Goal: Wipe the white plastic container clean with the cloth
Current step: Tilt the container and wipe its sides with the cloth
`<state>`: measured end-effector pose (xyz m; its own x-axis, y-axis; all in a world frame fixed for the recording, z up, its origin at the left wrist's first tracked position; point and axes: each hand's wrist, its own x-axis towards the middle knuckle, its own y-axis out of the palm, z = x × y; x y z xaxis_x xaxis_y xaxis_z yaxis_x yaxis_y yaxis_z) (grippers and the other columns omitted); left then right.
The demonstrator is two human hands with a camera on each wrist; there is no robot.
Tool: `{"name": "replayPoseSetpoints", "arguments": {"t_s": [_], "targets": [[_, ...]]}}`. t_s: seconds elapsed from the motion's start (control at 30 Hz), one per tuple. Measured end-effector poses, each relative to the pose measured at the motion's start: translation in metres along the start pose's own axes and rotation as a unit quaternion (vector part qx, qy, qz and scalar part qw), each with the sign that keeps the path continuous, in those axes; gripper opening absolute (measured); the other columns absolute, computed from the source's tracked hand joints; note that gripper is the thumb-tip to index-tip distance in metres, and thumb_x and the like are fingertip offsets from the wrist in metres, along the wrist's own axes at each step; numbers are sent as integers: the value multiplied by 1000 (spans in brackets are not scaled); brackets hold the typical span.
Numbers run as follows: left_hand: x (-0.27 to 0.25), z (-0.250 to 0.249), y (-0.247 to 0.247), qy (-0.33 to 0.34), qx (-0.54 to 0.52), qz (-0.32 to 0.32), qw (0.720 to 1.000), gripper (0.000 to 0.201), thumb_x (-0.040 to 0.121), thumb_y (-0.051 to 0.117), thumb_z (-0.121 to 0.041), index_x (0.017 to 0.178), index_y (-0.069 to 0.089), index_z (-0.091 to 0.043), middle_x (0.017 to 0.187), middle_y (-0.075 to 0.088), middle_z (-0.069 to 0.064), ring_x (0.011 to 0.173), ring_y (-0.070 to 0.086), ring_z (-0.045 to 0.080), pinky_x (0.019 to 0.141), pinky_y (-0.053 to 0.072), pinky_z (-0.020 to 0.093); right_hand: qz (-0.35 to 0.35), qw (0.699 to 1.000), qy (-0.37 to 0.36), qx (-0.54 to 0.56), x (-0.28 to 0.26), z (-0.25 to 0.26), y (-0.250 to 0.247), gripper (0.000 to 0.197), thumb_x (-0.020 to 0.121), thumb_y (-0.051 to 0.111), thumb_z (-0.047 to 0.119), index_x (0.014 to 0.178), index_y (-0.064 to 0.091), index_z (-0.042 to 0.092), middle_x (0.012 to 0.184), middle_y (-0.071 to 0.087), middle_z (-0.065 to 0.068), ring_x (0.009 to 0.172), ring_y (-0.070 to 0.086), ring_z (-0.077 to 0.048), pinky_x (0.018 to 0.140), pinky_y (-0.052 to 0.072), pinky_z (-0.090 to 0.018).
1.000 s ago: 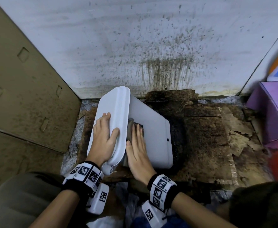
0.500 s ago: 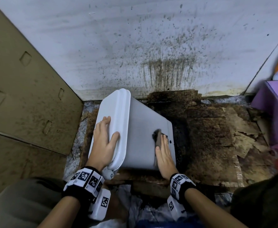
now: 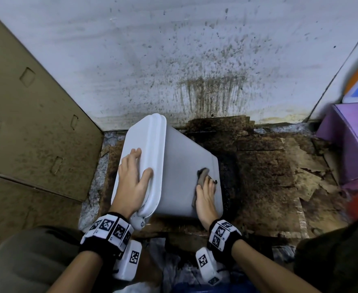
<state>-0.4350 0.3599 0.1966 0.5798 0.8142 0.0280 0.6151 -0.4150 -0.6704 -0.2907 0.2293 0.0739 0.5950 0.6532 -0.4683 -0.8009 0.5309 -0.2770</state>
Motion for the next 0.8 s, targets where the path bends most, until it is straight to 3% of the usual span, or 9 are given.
{"name": "replayPoseSetpoints", "arguments": {"t_s": [0.1,0.2,0.3,0.43,0.5,0.6,0.8], "targets": [[2,-3,1,-5,4,-3,1000,70,88,40,-50,149,35,-16,150,33,3,149,21,21,116,16,29,9,996,-82,29,-16,30,14,57,110,25,25,157,-7,21,166,-15,6,148,-18,-2,121,-13,-25],[0,-2,0,-9,3,-2,1000,63,93,42,-40,151,33,-17,151,32,1,149,20,20,115,16,29,28,984,-174,33,-37,54,31,50,110,24,26,150,-6,36,160,-16,19,149,-19,2,123,-10,-24],[0,4,-1,-9,6,-2,1000,63,94,42,-42,151,32,-17,151,31,2,149,20,19,117,17,31,62,969,-240,-3,-57,68,40,48,111,18,28,146,-12,43,152,-24,28,145,-26,7,119,-14,-17],[1,16,-5,-14,4,-2,1000,72,90,37,-53,152,32,-17,153,31,2,150,21,19,121,19,35,79,949,-292,-84,-45,55,41,52,108,14,39,150,-16,35,162,-25,12,149,-25,0,122,-11,-24],[1,16,-6,-18,-2,1,1000,67,93,39,-49,152,31,-17,153,30,1,150,21,18,121,19,36,80,946,-298,-99,-36,47,38,59,105,13,46,155,-13,30,166,-20,8,151,-21,-2,124,-7,-29],[-3,13,-8,-17,-3,-2,1000,57,99,45,-36,152,32,-17,153,30,0,150,20,17,121,19,35,73,948,-293,-100,-29,37,32,58,109,21,36,159,-7,26,167,-15,11,151,-16,1,124,-5,-28],[-3,12,-9,-20,-11,-5,1000,62,93,44,-38,150,34,-17,145,29,-10,149,20,14,118,16,28,50,968,-222,-104,-8,-4,9,55,110,22,32,156,-8,31,165,-17,15,150,-15,5,123,-8,-20]]}}
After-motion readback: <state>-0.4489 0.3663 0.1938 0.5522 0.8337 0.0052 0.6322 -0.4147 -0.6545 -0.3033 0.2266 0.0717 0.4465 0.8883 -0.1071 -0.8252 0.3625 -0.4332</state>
